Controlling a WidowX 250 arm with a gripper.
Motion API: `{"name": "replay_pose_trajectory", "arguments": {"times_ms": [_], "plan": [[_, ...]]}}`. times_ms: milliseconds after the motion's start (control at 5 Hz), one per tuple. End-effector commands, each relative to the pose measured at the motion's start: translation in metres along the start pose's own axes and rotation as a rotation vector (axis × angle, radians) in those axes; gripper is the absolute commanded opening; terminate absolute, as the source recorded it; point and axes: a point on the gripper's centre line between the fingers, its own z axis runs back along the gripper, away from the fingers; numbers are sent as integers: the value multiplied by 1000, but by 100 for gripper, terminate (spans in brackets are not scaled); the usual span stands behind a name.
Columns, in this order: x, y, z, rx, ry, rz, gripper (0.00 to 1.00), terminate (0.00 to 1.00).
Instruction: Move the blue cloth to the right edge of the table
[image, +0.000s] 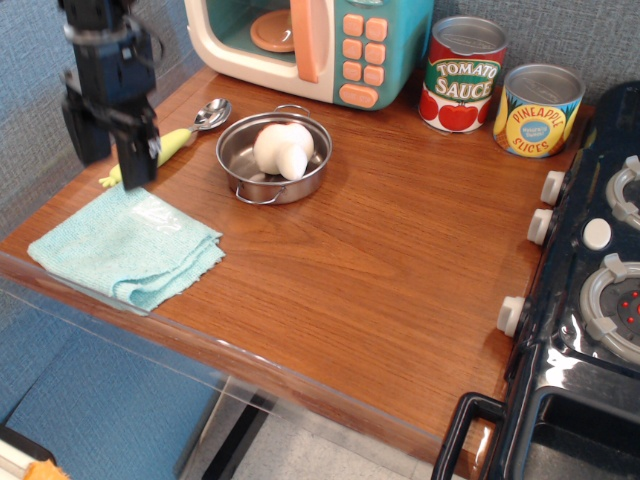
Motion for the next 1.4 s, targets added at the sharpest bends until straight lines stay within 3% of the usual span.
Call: {"name": "replay_pose_trajectory", "arguments": {"times_ms": [0,400,600,1000,1200], "plan": [[-25,-15,-5,133,-154,23,100,0],[-35,-14,-32,198,-132,83,100,0],[-43,-17,-52,178,-98,94,100,0],[-46,-35,-59,55,-70,62,100,0],[-34,-69,-55,-21,-74,41,100,0]]}}
